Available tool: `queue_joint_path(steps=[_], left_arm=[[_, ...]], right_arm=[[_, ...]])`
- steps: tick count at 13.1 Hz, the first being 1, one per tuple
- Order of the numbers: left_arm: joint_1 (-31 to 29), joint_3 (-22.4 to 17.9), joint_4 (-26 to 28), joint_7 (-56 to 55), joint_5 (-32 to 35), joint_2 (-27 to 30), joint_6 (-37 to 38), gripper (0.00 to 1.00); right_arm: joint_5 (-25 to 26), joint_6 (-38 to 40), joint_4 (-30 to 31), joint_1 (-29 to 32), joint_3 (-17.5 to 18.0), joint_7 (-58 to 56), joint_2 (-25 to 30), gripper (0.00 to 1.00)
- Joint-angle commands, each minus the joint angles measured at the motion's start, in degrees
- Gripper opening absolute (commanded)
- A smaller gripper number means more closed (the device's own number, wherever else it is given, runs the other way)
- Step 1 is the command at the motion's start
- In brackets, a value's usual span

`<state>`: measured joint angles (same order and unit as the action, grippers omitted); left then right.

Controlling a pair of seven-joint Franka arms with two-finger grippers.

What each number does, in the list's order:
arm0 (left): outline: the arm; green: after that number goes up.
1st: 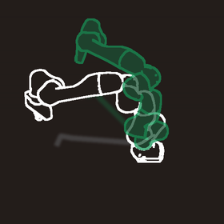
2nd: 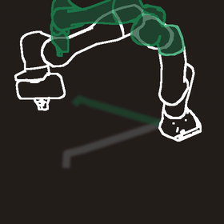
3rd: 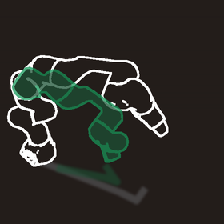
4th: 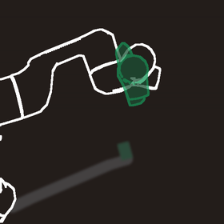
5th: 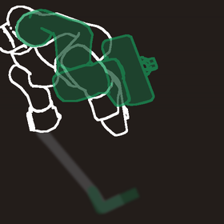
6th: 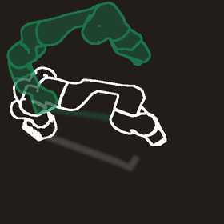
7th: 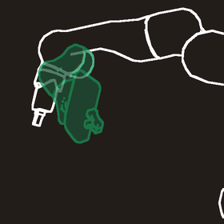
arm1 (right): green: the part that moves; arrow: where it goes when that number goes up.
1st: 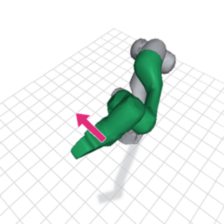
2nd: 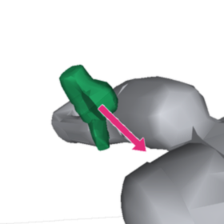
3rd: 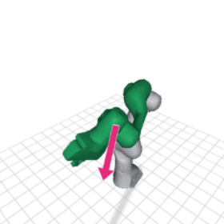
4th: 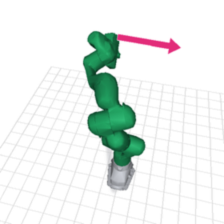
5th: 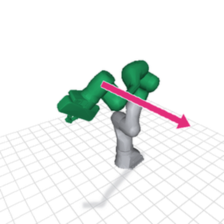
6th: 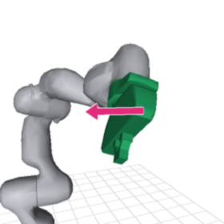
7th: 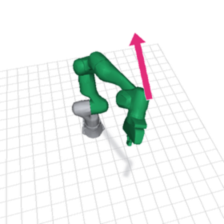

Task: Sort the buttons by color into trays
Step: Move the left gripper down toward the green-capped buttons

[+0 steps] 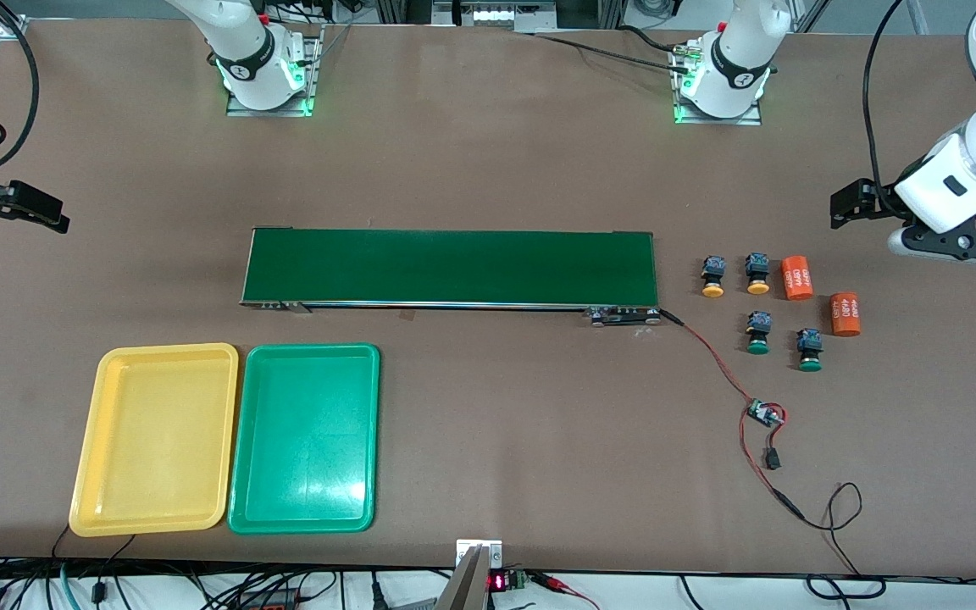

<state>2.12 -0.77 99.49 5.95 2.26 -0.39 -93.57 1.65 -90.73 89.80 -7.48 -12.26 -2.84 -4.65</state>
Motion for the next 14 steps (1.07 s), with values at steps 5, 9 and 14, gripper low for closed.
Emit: queue_joint_path(steps=[5, 9, 14], left_arm=[[0.0, -0.2, -3.8, -1.9, -0.9, -3.7, 2.8, 1.00], [0.5, 0.0, -9.2, -1.2, -0.6, -8.0, 6.6, 1.00], [-0.5, 0.0, -8.2, -2.1, -0.9, -15.0, 5.0, 1.00]], right_arm=[[-0.1, 0.2, 0.6, 0.2, 0.1, 0.3, 0.8, 1.00], [-0.1, 0.2, 0.6, 0.1, 0.1, 0.3, 0.8, 1.00], [-0.1, 0.2, 0.6, 0.1, 0.1, 0.2, 0.8, 1.00]])
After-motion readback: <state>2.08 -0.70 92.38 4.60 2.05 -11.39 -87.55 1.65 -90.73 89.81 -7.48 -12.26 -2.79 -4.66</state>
